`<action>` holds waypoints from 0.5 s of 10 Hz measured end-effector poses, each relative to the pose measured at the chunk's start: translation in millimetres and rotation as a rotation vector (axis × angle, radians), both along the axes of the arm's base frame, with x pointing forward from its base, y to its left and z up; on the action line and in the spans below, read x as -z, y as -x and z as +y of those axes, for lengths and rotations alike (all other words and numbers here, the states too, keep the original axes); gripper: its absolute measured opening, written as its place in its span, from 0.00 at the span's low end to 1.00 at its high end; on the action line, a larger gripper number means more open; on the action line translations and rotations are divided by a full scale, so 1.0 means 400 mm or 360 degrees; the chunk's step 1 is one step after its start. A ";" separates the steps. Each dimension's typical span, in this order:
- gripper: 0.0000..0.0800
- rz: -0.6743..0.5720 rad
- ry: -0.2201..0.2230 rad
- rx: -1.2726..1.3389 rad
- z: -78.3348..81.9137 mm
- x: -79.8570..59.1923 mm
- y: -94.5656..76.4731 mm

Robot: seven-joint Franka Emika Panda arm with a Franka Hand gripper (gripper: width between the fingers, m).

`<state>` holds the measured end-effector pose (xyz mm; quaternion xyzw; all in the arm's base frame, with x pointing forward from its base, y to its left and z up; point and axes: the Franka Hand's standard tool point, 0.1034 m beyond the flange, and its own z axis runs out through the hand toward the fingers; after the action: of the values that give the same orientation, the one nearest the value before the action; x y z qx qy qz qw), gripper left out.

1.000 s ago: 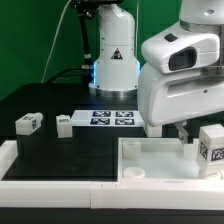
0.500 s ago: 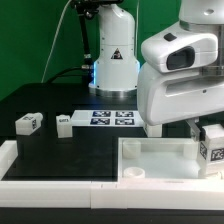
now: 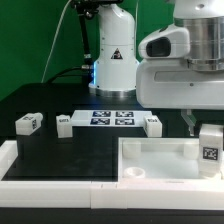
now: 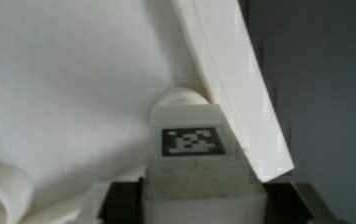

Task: Assemble one leg

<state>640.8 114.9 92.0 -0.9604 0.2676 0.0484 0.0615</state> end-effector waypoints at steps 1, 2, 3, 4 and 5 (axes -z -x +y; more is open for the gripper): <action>0.36 0.0022 0.0019 0.0251 0.001 0.001 0.000; 0.36 0.0046 0.0039 0.0444 0.001 0.001 -0.001; 0.36 0.0062 0.0056 0.0581 0.003 0.001 -0.001; 0.36 0.0079 0.0074 0.0749 0.003 0.001 -0.002; 0.36 0.0097 0.0086 0.0874 0.004 0.000 -0.003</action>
Offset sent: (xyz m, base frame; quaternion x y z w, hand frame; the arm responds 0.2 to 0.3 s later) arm 0.0044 0.0070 -0.0162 -0.0021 0.0178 0.3134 0.9495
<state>641.9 116.3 91.9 -0.8512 0.5208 0.0515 0.0386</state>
